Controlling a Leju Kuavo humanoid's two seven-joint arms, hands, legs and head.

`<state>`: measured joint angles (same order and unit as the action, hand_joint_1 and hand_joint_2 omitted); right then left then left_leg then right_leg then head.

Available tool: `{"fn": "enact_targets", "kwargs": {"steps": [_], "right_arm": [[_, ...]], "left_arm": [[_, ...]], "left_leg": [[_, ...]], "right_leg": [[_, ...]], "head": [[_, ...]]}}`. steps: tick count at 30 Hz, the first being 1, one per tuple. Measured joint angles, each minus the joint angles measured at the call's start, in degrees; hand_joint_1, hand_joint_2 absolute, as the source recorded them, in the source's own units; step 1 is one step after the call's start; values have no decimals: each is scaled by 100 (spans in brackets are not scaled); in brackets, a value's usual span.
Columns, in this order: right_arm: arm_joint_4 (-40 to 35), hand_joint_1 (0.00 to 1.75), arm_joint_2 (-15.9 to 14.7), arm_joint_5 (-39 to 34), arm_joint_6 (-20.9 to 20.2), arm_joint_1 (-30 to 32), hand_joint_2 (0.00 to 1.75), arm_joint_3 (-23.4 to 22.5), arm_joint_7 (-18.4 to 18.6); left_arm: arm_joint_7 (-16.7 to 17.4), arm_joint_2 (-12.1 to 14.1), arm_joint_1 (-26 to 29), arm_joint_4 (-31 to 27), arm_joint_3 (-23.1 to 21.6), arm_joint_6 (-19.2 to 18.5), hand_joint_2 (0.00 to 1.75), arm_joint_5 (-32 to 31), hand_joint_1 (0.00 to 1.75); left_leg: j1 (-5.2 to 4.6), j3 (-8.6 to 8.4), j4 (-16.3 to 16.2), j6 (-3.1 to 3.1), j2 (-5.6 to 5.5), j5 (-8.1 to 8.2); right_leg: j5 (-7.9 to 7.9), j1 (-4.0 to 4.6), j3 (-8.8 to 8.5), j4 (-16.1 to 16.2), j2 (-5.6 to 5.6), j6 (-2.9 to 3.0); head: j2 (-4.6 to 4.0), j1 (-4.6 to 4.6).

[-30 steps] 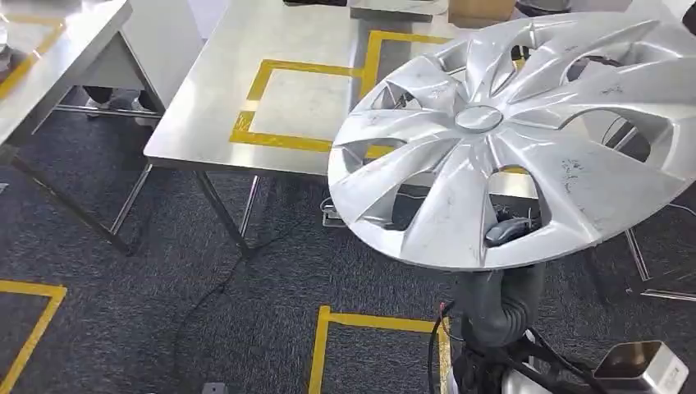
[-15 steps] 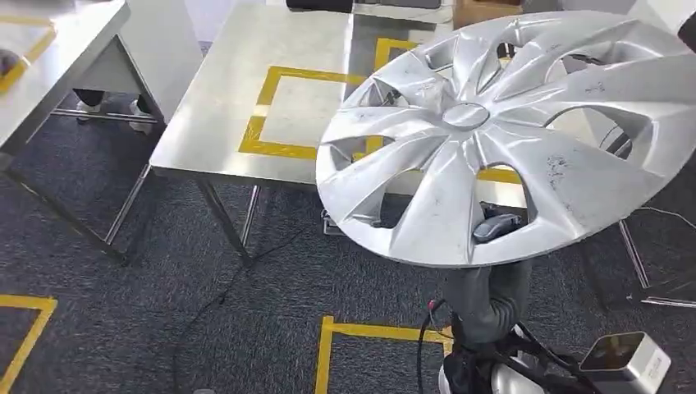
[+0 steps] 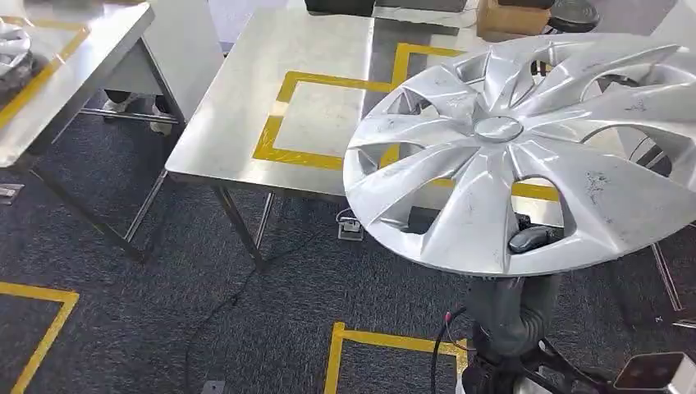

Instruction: Take the parts from the cabinet and place them on the table.

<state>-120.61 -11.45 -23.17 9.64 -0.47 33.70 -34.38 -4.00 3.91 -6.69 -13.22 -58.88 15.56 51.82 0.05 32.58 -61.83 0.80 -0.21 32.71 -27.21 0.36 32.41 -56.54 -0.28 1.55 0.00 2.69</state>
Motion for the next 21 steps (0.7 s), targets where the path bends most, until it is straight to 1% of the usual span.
{"fn": "enact_targets", "kwargs": {"steps": [1,2,3,4,5,6,7,8,9,10,11,12,13,14,15,16,17,18,19,20,21], "right_arm": [[4,175,-2,-33,-39,2,175,-4,0],[9,175,-2,-46,-63,8,175,-7,0],[9,175,-2,-59,-92,14,175,-17,-4],[11,175,-4,-70,-111,25,175,-37,-4],[18,175,-7,-83,-120,38,175,-46,-4],[24,175,-11,-85,-120,53,175,-48,-4],[30,175,-13,-85,-120,56,175,-48,-4],[35,175,-15,-85,-120,55,175,-52,-4],[37,175,-17,-85,-122,58,175,-59,-5],[31,175,-20,-85,-122,45,175,-79,-9],[29,175,-20,-85,-129,43,175,-92,-13],[31,175,-20,-85,-131,45,175,-96,-15],[35,175,-20,-85,-131,48,175,-94,-15],[28,175,-22,-85,-129,43,175,-103,-15],[26,175,-22,-83,-124,29,175,-111,-13],[22,175,-22,-77,-116,7,175,-122,-4],[9,175,-22,-53,-79,-5,175,-138,31],[-11,175,-22,-13,-22,-9,175,-142,104],[-44,175,-28,51,57,0,175,-144,208],[-85,175,-54,118,154,22,175,-149,340],[-129,175,-88,184,256,53,175,-160,479]], "left_arm": [[24,6,-5,0,0,13,175,15,0],[39,19,-7,0,0,22,175,28,0],[57,37,1,0,0,22,175,39,0],[74,55,10,0,0,22,175,53,0],[85,66,14,0,0,22,175,66,0],[92,83,14,0,0,22,175,68,0],[94,92,13,0,0,22,175,68,0],[94,105,13,0,0,22,175,68,0],[96,101,12,0,0,22,175,68,0],[94,101,-1,0,0,22,175,68,0],[98,103,6,0,0,22,175,70,0],[113,103,15,0,0,22,175,72,0],[118,112,18,2,0,26,175,79,0],[118,116,15,-4,0,24,175,85,0],[118,120,14,-9,2,22,175,83,0],[118,111,10,-15,2,17,175,83,0],[124,105,9,-17,0,2,175,81,0],[135,81,13,-17,0,-19,175,72,0],[151,57,15,-17,0,-55,175,61,0],[201,26,16,-17,0,-100,175,29,0],[265,0,15,-17,0,-118,175,9,0]], "left_leg": [[10,202,-366,18,-2,179],[23,458,-803,43,-1,354],[43,707,-1188,68,0,464],[56,864,-1375,82,3,449],[60,900,-1310,100,8,277],[64,819,-1040,109,17,5],[75,626,-576,123,28,-337],[94,400,-35,132,43,-644],[65,333,17,129,49,-499],[63,281,141,51,51,-464],[55,287,116,-11,49,-449],[40,281,102,-56,47,-420],[49,277,112,-80,46,-418],[80,247,133,-122,45,-409],[84,216,132,-149,46,-392],[84,192,132,-185,51,-368],[81,171,131,-202,57,-345],[73,148,131,-212,61,-321],[66,119,130,-213,60,-291],[57,74,130,-217,52,-258],[45,18,131,-214,33,-221]], "right_leg": [[0,-11,-22,15,-5,0],[-17,-18,-35,12,-5,-1],[-43,-19,-53,7,-4,-6],[-71,-22,-77,2,-1,-13],[-105,-31,-115,-6,7,-28],[-145,-39,-160,-17,12,-49],[-196,-53,-218,-37,17,-79],[-262,-65,-270,-70,18,-117],[-311,-43,-251,-92,23,-169],[-355,-32,-248,-158,36,-200],[-354,-34,-261,-132,33,-212],[-361,-37,-264,-98,34,-226],[-383,-38,-287,-106,32,-242],[-432,-47,-287,-130,32,-278],[-520,-51,-233,-305,30,-315],[-688,-58,-47,-687,31,-346],[-892,-63,241,-1199,31,-367],[-1035,-66,503,-1639,31,-378],[-1080,-68,717,-1954,31,-376],[-967,-68,787,-1979,31,-356],[-707,-65,741,-1751,32,-319]], "head": [[0,-44],[0,-76],[0,-116],[0,-133],[0,-140],[0,-153],[0,-164],[0,-183],[0,-207],[0,-253],[0,-223],[0,-207],[0,-221],[0,-225],[0,-194],[0,-153],[0,-133],[0,-96],[0,-70],[0,-48],[0,-22]]}}
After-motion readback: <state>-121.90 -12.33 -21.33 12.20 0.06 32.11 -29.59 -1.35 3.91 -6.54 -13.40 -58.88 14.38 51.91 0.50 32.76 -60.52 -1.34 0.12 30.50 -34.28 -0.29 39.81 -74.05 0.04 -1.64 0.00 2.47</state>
